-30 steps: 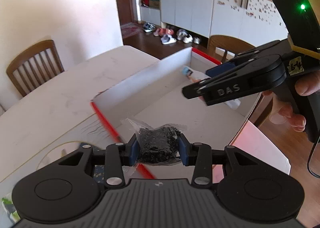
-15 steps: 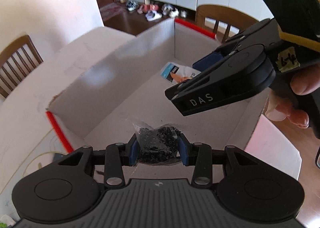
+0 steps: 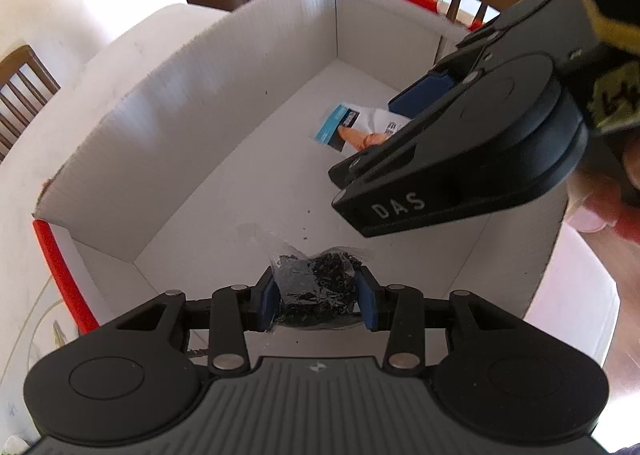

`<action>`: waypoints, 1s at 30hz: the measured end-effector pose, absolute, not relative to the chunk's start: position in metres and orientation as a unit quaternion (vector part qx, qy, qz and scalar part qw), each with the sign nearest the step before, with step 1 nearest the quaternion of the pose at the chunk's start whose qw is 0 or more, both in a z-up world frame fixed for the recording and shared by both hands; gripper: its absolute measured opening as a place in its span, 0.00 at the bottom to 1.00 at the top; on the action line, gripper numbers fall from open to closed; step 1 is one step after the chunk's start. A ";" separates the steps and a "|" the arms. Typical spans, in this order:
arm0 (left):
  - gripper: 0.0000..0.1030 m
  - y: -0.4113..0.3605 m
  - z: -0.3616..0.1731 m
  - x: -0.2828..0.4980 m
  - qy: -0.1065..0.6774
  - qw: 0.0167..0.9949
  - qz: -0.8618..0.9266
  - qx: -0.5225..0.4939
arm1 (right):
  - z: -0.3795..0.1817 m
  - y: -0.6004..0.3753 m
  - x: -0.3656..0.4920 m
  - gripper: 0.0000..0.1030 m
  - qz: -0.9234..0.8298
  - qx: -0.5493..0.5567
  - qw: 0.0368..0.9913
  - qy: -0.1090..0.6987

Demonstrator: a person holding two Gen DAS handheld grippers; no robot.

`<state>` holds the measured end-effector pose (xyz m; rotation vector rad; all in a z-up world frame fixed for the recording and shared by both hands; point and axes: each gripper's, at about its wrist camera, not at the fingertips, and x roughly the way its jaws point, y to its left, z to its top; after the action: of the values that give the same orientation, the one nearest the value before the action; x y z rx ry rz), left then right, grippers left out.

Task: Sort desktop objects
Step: 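Carry both held items over the red shoebox with both tools, then open the left tool and right tool, dropping both items into the shoebox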

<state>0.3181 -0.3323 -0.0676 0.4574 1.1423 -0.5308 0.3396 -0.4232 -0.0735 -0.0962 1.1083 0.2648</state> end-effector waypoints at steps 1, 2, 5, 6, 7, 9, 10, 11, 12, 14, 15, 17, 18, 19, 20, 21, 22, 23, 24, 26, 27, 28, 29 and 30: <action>0.38 -0.333 -0.069 0.320 0.533 0.782 -0.245 0.212 | -0.074 -0.424 0.341 0.59 0.124 -0.042 0.839 0.528; 0.38 -0.333 -0.070 0.321 0.536 0.780 -0.244 0.211 | -0.075 -0.424 0.341 0.59 0.123 -0.039 0.837 0.531; 0.38 -0.332 -0.073 0.321 0.540 0.778 -0.240 0.214 | -0.076 -0.425 0.343 0.59 0.122 -0.036 0.834 0.537; 0.38 -0.332 -0.073 0.322 0.540 0.778 -0.239 0.214 | -0.076 -0.425 0.343 0.60 0.123 -0.036 0.833 0.538; 0.38 -0.332 -0.074 0.322 0.541 0.778 -0.238 0.214 | -0.076 -0.425 0.343 0.60 0.122 -0.035 0.833 0.539; 0.40 -0.330 -0.074 0.322 0.540 0.781 -0.232 0.213 | -0.077 -0.425 0.342 0.61 0.123 -0.034 0.830 0.543; 0.42 -0.329 -0.074 0.322 0.541 0.781 -0.231 0.210 | -0.077 -0.425 0.346 0.61 0.124 -0.033 0.828 0.546; 0.48 -0.328 -0.073 0.322 0.541 0.781 -0.234 0.206 | -0.077 -0.426 0.347 0.61 0.127 -0.032 0.825 0.549; 0.56 -0.327 -0.073 0.322 0.541 0.782 -0.236 0.202 | -0.077 -0.426 0.347 0.61 0.127 -0.031 0.825 0.551; 0.60 -0.325 -0.071 0.322 0.536 0.787 -0.231 0.201 | -0.076 -0.427 0.346 0.62 0.126 -0.029 0.826 0.549; 0.62 -0.324 -0.070 0.322 0.536 0.788 -0.231 0.198 | -0.074 -0.428 0.346 0.62 0.127 -0.027 0.826 0.548; 0.63 -0.321 -0.067 0.322 0.534 0.791 -0.229 0.192 | -0.072 -0.429 0.346 0.64 0.125 -0.022 0.828 0.547; 0.66 -0.320 -0.066 0.322 0.533 0.792 -0.230 0.188 | -0.072 -0.430 0.345 0.68 0.125 -0.019 0.828 0.547; 0.68 -0.318 -0.065 0.321 0.532 0.794 -0.230 0.183 | -0.070 -0.431 0.345 0.72 0.125 -0.015 0.828 0.546; 0.69 -0.315 -0.063 0.321 0.530 0.797 -0.229 0.176 | -0.069 -0.433 0.344 0.73 0.124 -0.010 0.830 0.544; 0.70 -0.313 -0.062 0.321 0.529 0.799 -0.228 0.172 | -0.068 -0.435 0.345 0.74 0.123 -0.007 0.830 0.544; 0.72 -0.311 -0.060 0.321 0.528 0.802 -0.227 0.165 | -0.067 -0.436 0.345 0.74 0.122 -0.006 0.830 0.543; 0.74 -0.309 -0.058 0.320 0.526 0.804 -0.228 0.161 | -0.066 -0.437 0.344 0.74 0.120 -0.005 0.831 0.543; 0.75 -0.307 -0.056 0.319 0.522 0.807 -0.227 0.157 | -0.066 -0.439 0.344 0.74 0.118 -0.003 0.831 0.543; 0.76 -0.308 -0.053 0.316 0.517 0.811 -0.228 0.151 | -0.064 -0.444 0.342 0.74 0.117 0.006 0.832 0.542; 0.76 -0.307 -0.051 0.315 0.515 0.813 -0.228 0.148 | -0.062 -0.445 0.341 0.74 0.117 0.010 0.833 0.541; 0.76 -0.305 -0.048 0.314 0.513 0.815 -0.228 0.144 | -0.060 -0.446 0.340 0.74 0.116 0.011 0.835 0.538; 0.80 -0.300 -0.045 0.311 0.511 0.816 -0.231 0.140 | -0.056 -0.446 0.338 0.75 0.115 0.011 0.837 0.535; 0.84 -0.299 -0.052 0.318 0.508 0.817 -0.233 0.137 | -0.053 -0.447 0.337 0.78 0.117 0.012 0.840 0.531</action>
<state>0.3178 -0.2990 -0.0517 0.2921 1.0836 -0.4975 0.3368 -0.4465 -0.0531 0.0246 1.1217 0.2465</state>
